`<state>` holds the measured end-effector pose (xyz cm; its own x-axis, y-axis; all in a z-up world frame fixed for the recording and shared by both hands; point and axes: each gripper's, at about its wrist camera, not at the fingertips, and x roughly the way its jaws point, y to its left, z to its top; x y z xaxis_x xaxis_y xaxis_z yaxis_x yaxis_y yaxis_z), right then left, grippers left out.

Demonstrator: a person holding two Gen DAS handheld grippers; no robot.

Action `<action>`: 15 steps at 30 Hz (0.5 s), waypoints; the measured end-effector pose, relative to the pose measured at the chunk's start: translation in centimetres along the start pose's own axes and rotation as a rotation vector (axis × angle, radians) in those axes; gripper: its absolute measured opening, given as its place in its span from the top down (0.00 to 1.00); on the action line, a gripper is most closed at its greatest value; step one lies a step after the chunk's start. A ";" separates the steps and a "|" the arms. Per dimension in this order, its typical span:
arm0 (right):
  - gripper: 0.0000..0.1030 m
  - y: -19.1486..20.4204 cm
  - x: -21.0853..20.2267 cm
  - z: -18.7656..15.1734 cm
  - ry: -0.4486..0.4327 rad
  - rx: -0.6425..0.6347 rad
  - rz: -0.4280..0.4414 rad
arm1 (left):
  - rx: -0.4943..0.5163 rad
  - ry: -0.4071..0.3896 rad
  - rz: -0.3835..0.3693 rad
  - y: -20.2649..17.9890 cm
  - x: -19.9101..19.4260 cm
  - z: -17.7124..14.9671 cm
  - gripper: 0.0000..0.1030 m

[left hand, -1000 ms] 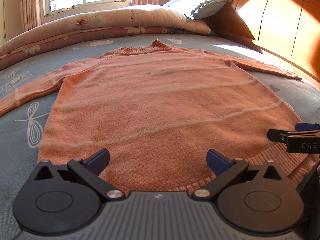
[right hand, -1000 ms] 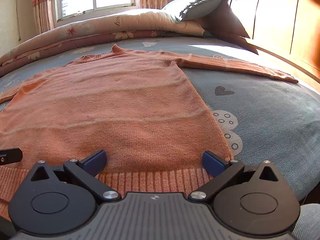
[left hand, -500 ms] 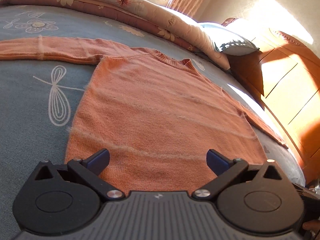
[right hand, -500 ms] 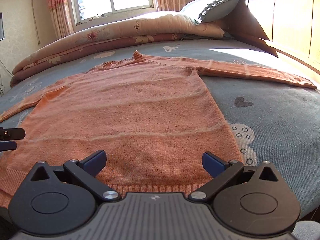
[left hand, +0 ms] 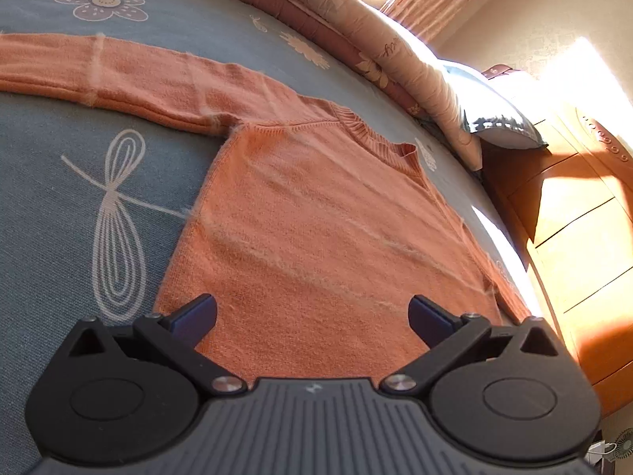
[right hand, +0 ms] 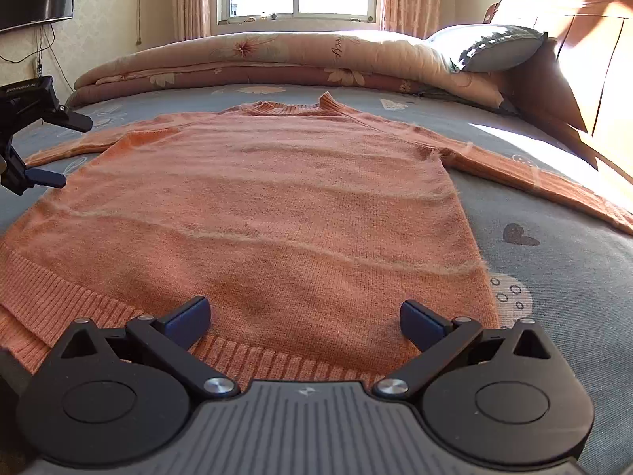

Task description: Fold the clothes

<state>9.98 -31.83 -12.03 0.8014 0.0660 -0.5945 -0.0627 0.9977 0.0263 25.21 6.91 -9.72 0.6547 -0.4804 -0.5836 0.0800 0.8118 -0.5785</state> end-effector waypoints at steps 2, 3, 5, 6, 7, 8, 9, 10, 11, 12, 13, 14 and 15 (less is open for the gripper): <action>0.00 -0.7 -0.1 0.0 0.009 0.040 -0.007 | 0.021 0.024 0.030 -0.3 0.7 -0.1 0.01; 0.00 -1.0 -0.2 0.0 0.012 0.061 -0.007 | 0.031 0.036 0.045 -0.5 1.1 -0.2 0.01; 0.00 -1.7 -0.3 -0.1 0.014 0.100 0.000 | 0.051 0.059 0.075 -0.9 1.8 -0.3 0.01; 0.00 -1.9 -0.3 -0.1 0.012 0.115 0.007 | 0.048 0.062 0.068 -0.9 1.6 -0.6 0.01; 0.00 -2.2 -0.4 -0.1 0.011 0.131 0.014 | 0.045 0.064 0.062 -1.0 1.3 -0.9 0.01; 0.00 -2.2 -0.5 -0.1 0.011 0.135 0.016 | 0.042 0.067 0.055 -1.1 1.1 -1.2 0.01; 0.00 -2.2 -0.5 -0.1 0.012 0.134 0.016 | 0.039 0.069 0.049 -1.1 0.9 -1.5 0.01; 0.00 -2.2 -0.5 -0.2 0.012 0.133 0.016 | 0.036 0.072 0.042 -1.2 0.7 -1.8 0.01; 0.00 -2.2 -0.5 -0.2 0.013 0.132 0.016 | 0.033 0.074 0.036 -1.3 0.5 -2.1 0.01; 0.00 -2.1 -0.6 -0.2 0.013 0.130 0.016 | 0.030 0.077 0.029 -1.3 0.3 -2.3 0.01; 0.00 -2.0 -0.6 -0.2 0.013 0.128 0.016 | 0.027 0.080 0.023 -1.4 0.1 -2.6 0.01; 0.00 -2.0 -0.5 -0.2 0.013 0.127 0.016 | 0.024 0.082 0.016 -1.5 -0.1 -2.9 0.01; 0.00 -2.0 -0.5 -0.2 0.013 0.127 0.016 | 0.022 0.085 0.010 -1.5 -0.3 -3.2 0.01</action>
<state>9.58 -33.85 -11.91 0.7928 0.0823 -0.6039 0.0016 0.9906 0.1371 22.45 4.78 -10.46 0.5897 -0.4979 -0.6359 0.0906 0.8231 -0.5606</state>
